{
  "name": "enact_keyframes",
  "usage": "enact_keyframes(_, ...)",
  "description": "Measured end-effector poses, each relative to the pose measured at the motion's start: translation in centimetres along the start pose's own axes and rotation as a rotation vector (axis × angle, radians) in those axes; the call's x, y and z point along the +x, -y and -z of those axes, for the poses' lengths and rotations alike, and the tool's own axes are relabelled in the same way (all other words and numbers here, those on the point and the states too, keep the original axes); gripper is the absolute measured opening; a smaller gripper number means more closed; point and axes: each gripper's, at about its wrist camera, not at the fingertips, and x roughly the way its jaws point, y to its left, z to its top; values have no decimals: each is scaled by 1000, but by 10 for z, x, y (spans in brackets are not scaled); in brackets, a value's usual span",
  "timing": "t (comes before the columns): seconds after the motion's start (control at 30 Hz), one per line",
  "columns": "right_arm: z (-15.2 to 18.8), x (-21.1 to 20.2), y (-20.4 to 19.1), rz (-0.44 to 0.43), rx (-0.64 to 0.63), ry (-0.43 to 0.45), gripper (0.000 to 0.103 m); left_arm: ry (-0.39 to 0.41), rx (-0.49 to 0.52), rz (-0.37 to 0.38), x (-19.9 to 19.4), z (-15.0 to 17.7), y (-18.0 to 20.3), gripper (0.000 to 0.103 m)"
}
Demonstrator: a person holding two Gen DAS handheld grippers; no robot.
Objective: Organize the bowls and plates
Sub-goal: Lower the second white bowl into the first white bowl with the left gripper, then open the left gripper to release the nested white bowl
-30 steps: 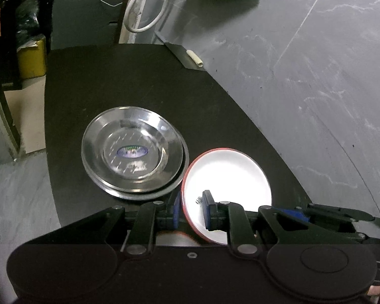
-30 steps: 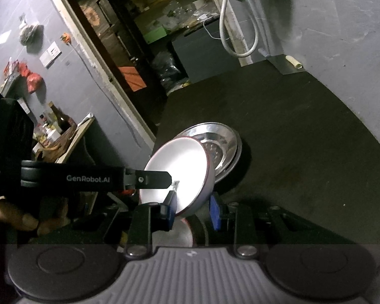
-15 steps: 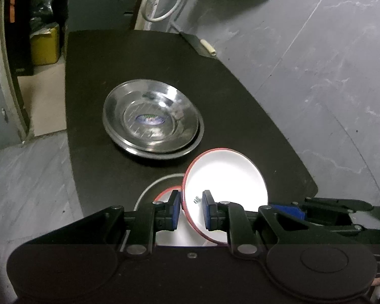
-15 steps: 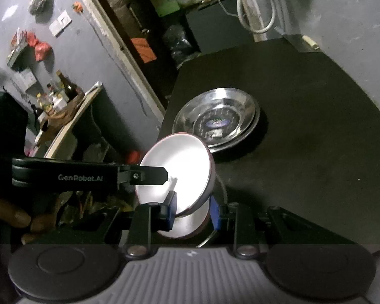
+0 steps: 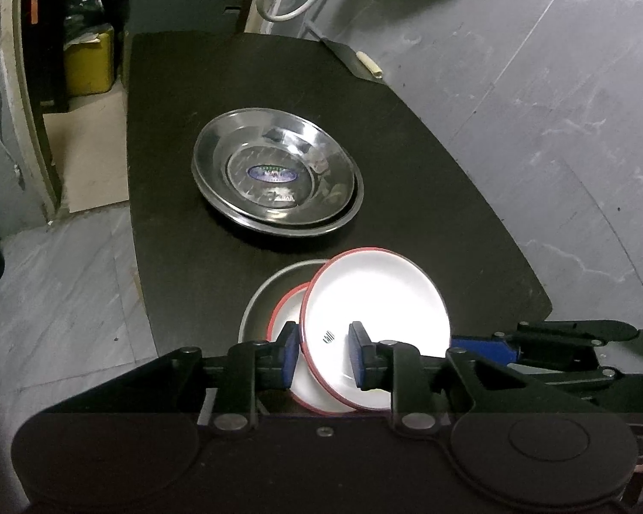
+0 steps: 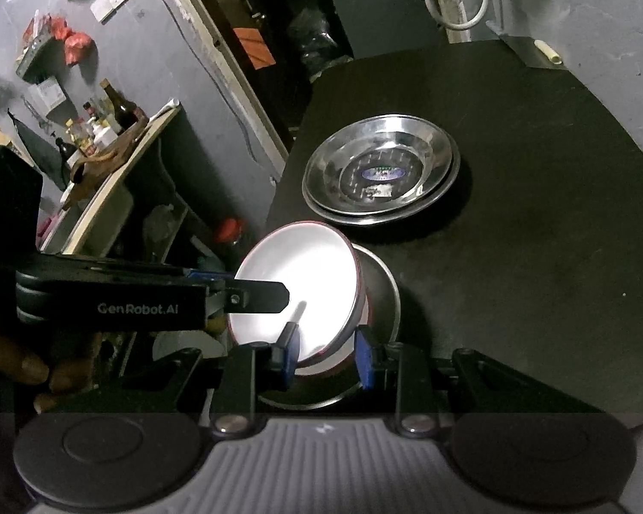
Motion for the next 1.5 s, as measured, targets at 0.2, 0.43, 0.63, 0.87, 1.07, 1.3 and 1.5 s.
enact_keyframes(0.2, 2, 2, 1, 3, 1, -21, 33, -14, -4, -3, 4, 2, 0, 26)
enact_keyframes(0.43, 3, 3, 2, 3, 7, -33, 33, -32, 5, -12, 8, 6, 2, 26)
enact_keyframes(0.63, 4, 3, 3, -2, 2, -33, 33, -41, 6, -21, 10, 7, 4, 28)
enact_keyframes(0.87, 3, 4, 0, -1, -15, -39, 33, -38, 4, -34, 9, 7, 5, 29)
enact_keyframes(1.07, 2, 10, -3, 3, -38, -53, 33, -35, 2, -47, 7, 8, 5, 31)
enact_keyframes(1.3, 3, 12, -3, 5, -49, -56, 34, -35, 7, -54, 8, 8, 7, 32)
enact_keyframes(1.5, 3, 12, -3, 5, -49, -56, 34, -36, 9, -55, 9, 7, 8, 34)
